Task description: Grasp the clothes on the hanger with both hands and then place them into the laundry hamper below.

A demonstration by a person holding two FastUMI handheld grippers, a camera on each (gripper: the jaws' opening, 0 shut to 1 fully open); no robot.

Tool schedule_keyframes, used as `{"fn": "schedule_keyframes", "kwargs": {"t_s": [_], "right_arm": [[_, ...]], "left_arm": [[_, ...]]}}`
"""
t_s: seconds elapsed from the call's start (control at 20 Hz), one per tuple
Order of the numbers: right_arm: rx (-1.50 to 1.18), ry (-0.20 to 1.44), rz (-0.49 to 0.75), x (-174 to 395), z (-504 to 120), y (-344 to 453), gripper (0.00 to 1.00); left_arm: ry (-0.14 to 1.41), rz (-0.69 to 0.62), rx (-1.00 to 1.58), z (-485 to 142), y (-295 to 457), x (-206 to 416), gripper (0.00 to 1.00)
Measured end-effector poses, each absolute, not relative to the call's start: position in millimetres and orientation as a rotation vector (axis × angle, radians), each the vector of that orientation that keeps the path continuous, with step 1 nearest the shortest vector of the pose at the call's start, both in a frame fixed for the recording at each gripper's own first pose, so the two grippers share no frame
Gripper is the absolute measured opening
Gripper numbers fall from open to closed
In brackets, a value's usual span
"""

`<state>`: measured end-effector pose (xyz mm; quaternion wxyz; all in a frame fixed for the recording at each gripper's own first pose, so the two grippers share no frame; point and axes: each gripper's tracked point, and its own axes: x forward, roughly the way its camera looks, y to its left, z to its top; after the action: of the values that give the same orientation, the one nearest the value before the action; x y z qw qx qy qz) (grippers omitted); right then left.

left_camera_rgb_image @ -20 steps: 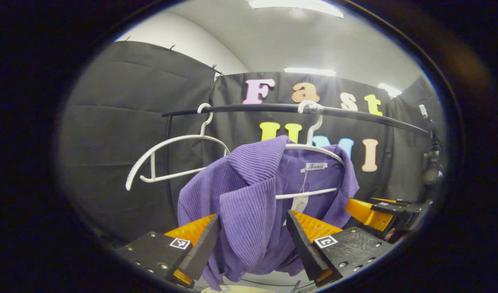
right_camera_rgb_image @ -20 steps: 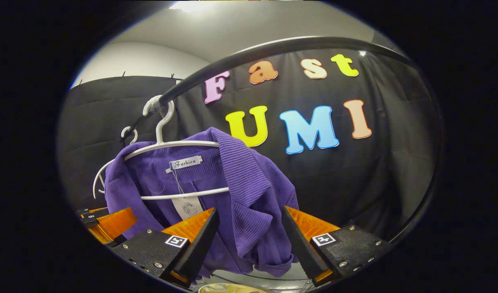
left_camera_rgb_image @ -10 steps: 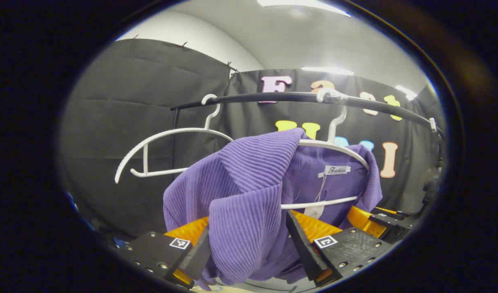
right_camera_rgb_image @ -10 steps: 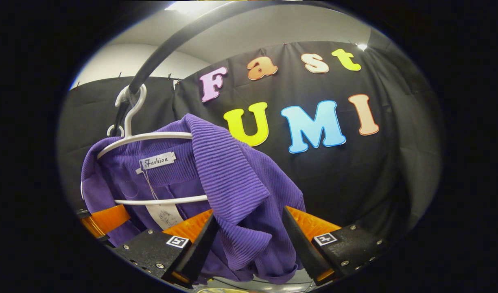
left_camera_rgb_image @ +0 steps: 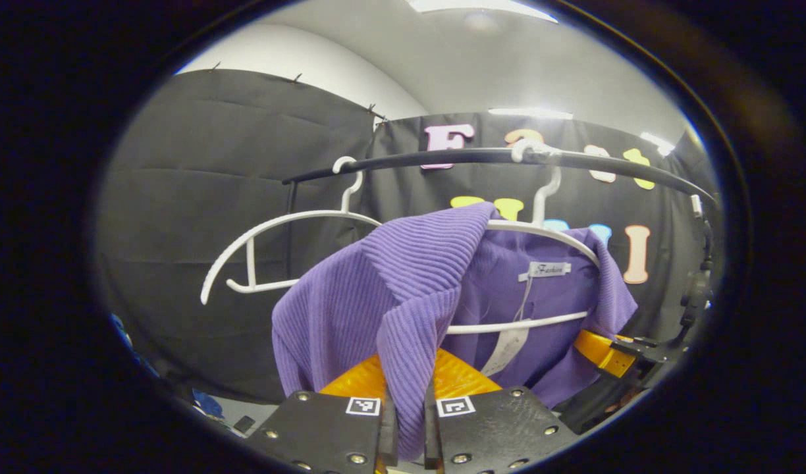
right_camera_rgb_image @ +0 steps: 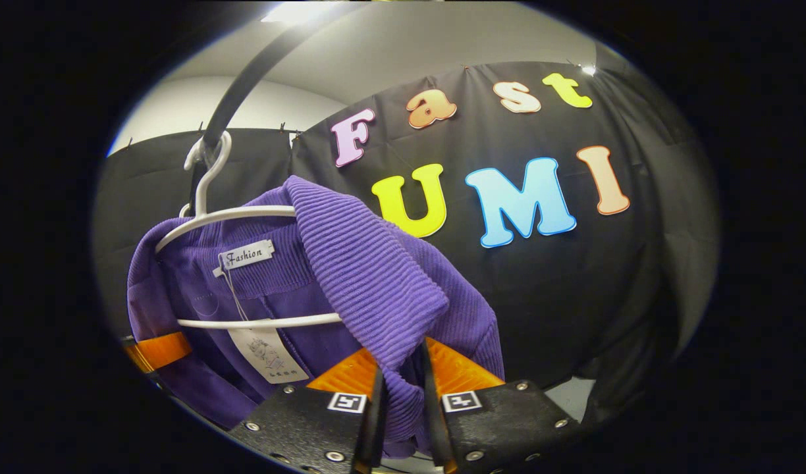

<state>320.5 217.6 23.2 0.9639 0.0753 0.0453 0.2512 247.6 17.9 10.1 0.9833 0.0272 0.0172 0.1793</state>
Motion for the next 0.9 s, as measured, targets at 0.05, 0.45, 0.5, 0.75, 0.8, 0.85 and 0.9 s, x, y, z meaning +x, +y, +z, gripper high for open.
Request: {"fn": "schedule_keyframes", "kwargs": {"t_s": [0.05, 0.45, 0.5, 0.75, 0.8, 0.85, 0.9], "right_arm": [[0.165, 0.099, 0.522, 320.7, 24.0, 217.8, 0.16], [0.149, 0.113, 0.606, 300.5, 26.0, 213.3, 0.0], [0.153, 0.109, 0.594, 298.2, 26.5, 213.3, 0.0], [0.153, 0.093, 0.521, 289.2, 31.1, 207.2, 0.0], [0.148, 0.092, 0.507, 286.7, 32.9, 205.8, 0.0], [0.139, 0.087, 0.491, 285.0, 35.3, 203.1, 0.0], [0.13, 0.082, 0.473, 281.9, 37.7, 201.2, 0.0]], "left_arm": [[0.028, 0.357, 0.051, 8.9, 18.7, 246.2, 0.22], [-0.012, 0.286, 0.104, 39.9, 5.4, 222.0, 0.01], [-0.022, 0.274, 0.103, 45.4, 3.7, 219.1, 0.0], [-0.043, 0.212, 0.051, 64.1, 14.4, 210.5, 0.01], [-0.054, 0.199, 0.033, 71.4, 17.6, 207.4, 0.01], [-0.057, 0.183, 0.02, 74.1, 19.2, 206.3, 0.04], [-0.058, 0.177, 0.019, 77.8, 23.9, 204.4, 0.01]]}}
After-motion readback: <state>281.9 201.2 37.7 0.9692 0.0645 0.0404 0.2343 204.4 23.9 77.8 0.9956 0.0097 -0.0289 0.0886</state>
